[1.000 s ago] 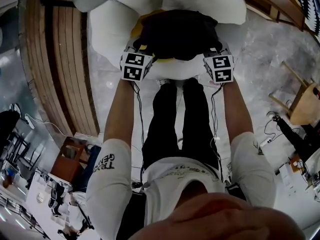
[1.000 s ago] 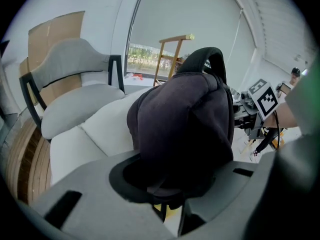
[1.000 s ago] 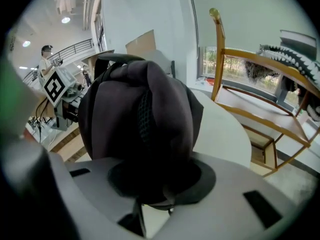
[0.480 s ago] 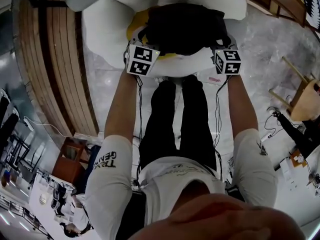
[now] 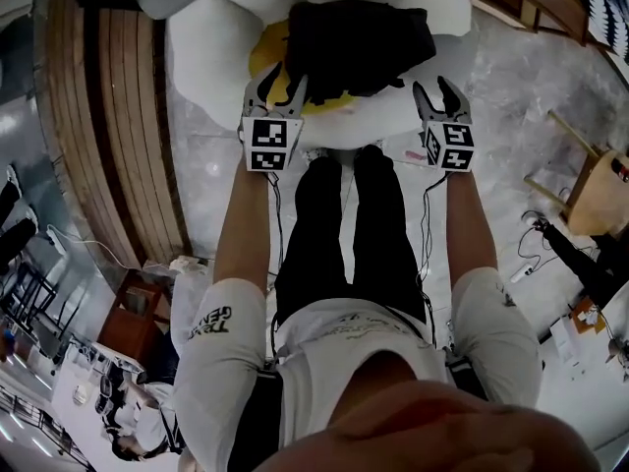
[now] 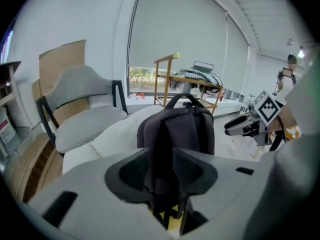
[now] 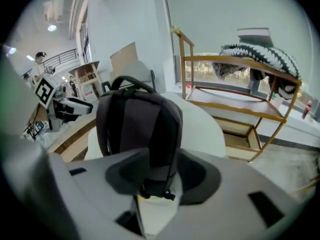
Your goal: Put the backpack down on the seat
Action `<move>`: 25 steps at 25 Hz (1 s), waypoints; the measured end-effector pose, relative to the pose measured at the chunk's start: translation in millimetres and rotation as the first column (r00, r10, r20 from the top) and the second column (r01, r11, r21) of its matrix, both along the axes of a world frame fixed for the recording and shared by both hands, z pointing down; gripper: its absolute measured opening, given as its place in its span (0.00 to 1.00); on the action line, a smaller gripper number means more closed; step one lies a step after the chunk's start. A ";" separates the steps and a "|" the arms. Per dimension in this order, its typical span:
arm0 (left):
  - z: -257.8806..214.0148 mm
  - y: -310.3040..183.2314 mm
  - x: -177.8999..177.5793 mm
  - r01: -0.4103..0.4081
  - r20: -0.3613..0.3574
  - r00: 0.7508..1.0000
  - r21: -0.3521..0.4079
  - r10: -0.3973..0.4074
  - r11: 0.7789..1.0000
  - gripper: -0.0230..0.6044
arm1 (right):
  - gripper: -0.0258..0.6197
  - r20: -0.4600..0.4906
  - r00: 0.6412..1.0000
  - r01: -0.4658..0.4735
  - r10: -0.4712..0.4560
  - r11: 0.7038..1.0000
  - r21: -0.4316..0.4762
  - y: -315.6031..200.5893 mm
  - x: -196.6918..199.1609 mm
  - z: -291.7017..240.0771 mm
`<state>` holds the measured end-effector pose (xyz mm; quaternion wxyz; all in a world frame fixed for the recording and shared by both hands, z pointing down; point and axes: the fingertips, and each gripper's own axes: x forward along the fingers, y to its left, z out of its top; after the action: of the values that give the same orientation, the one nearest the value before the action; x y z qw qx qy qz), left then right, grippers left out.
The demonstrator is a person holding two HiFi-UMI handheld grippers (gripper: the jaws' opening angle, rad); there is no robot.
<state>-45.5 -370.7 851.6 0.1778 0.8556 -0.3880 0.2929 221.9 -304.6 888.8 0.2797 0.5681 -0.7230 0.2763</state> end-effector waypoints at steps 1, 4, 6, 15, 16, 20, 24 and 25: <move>-14.0 3.7 0.9 0.018 -0.006 1.000 0.018 -0.018 1.000 0.24 | 0.22 0.003 1.000 0.001 -0.001 1.000 0.027 4.7 -4.7 -17.0; -58.9 17.4 8.7 0.068 -0.045 0.997 0.043 -0.067 0.997 0.09 | 0.09 0.033 0.999 0.019 -0.023 0.995 0.103 13.0 -27.4 -68.3; -93.7 29.9 19.4 0.081 -0.079 0.994 0.050 -0.076 0.995 0.08 | 0.09 0.065 0.997 0.024 -0.033 0.990 0.141 16.0 -43.5 -104.2; -271.4 42.6 44.2 0.133 -0.153 0.983 0.210 -0.102 0.969 0.07 | 0.08 0.127 0.988 0.033 -0.084 0.934 0.356 -4.7 -89.5 -286.5; -290.5 42.9 43.2 0.145 -0.159 0.981 0.230 -0.110 0.962 0.07 | 0.08 0.124 0.988 0.038 -0.091 0.925 0.377 -4.5 -92.9 -305.7; -351.6 48.7 36.3 0.188 -0.173 0.975 0.285 -0.143 0.940 0.07 | 0.08 0.158 0.983 0.019 -0.095 0.904 0.427 0.8 -104.2 -372.4; -398.5 50.7 36.1 0.216 -0.182 0.969 0.313 -0.165 0.925 0.07 | 0.08 0.209 0.972 -0.006 -0.106 0.881 0.472 -1.8 -112.1 -432.5; -410.5 52.0 36.4 0.221 -0.185 0.968 0.319 -0.168 0.921 0.07 | 0.08 0.198 0.974 -0.003 -0.109 0.872 0.490 -1.1 -113.0 -446.9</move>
<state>-9.1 -318.7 441.1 0.0862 0.8504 -0.5008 0.1362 108.9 -305.7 441.9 0.0535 0.5659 -0.8110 0.1384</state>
